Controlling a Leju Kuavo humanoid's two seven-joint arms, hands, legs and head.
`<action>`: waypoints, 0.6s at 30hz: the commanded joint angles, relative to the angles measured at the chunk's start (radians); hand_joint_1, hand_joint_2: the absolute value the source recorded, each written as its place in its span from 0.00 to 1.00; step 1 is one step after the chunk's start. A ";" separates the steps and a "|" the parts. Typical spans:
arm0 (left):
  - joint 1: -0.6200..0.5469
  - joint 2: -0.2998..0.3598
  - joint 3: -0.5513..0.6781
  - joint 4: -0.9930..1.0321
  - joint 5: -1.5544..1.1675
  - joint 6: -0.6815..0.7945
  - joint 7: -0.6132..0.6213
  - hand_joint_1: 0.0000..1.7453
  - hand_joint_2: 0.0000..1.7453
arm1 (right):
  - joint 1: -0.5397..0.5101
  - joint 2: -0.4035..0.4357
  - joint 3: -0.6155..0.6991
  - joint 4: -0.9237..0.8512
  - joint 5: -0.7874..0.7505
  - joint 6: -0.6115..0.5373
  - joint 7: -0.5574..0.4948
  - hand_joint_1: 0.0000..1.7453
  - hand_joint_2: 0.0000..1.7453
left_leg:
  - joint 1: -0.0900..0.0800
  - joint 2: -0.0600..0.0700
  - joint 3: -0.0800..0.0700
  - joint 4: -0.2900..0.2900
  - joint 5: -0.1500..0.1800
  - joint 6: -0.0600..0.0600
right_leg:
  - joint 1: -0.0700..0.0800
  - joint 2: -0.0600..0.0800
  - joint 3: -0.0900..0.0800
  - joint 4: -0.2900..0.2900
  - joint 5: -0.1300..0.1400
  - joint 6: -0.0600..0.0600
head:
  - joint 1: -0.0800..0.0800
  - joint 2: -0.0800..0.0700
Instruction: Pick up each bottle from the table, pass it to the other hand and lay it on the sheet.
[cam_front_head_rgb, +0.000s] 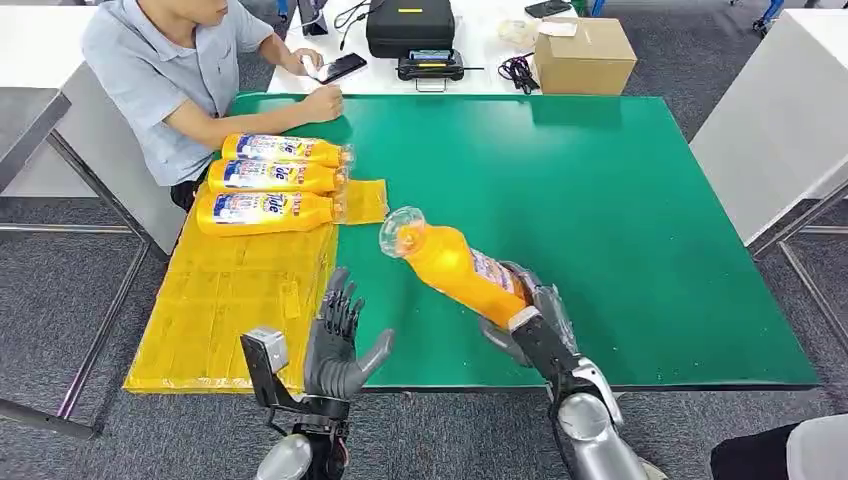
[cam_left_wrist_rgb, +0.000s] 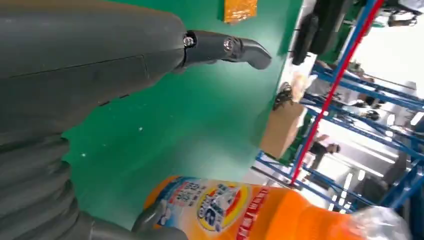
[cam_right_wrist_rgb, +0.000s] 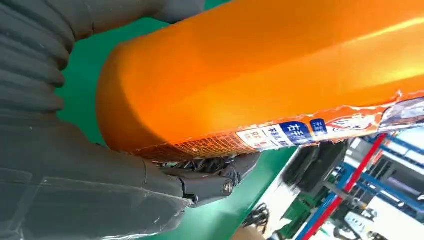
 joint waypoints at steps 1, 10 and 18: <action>-0.045 0.038 -0.026 0.078 0.008 -0.007 0.006 0.00 1.00 | -0.047 0.002 0.035 0.049 -0.004 0.004 -0.002 1.00 1.00 | 0.001 0.002 0.004 -0.001 -0.001 -0.002 | 0.001 0.002 0.004 -0.001 -0.001 -0.002 | 0.000 0.000; -0.108 0.022 -0.052 0.097 -0.045 0.025 -0.075 0.00 1.00 | -0.162 -0.014 0.170 0.216 0.007 0.060 0.063 1.00 1.00 | 0.000 0.003 0.003 -0.001 -0.001 -0.001 | 0.001 0.002 0.002 -0.001 0.000 -0.002 | 0.000 0.000; -0.131 -0.024 -0.005 0.114 -0.111 0.090 -0.115 0.00 1.00 | -0.241 -0.003 0.266 0.283 0.041 0.089 0.094 1.00 1.00 | 0.001 0.003 0.004 0.000 -0.001 -0.002 | 0.001 0.002 0.003 0.000 0.000 -0.002 | 0.000 0.000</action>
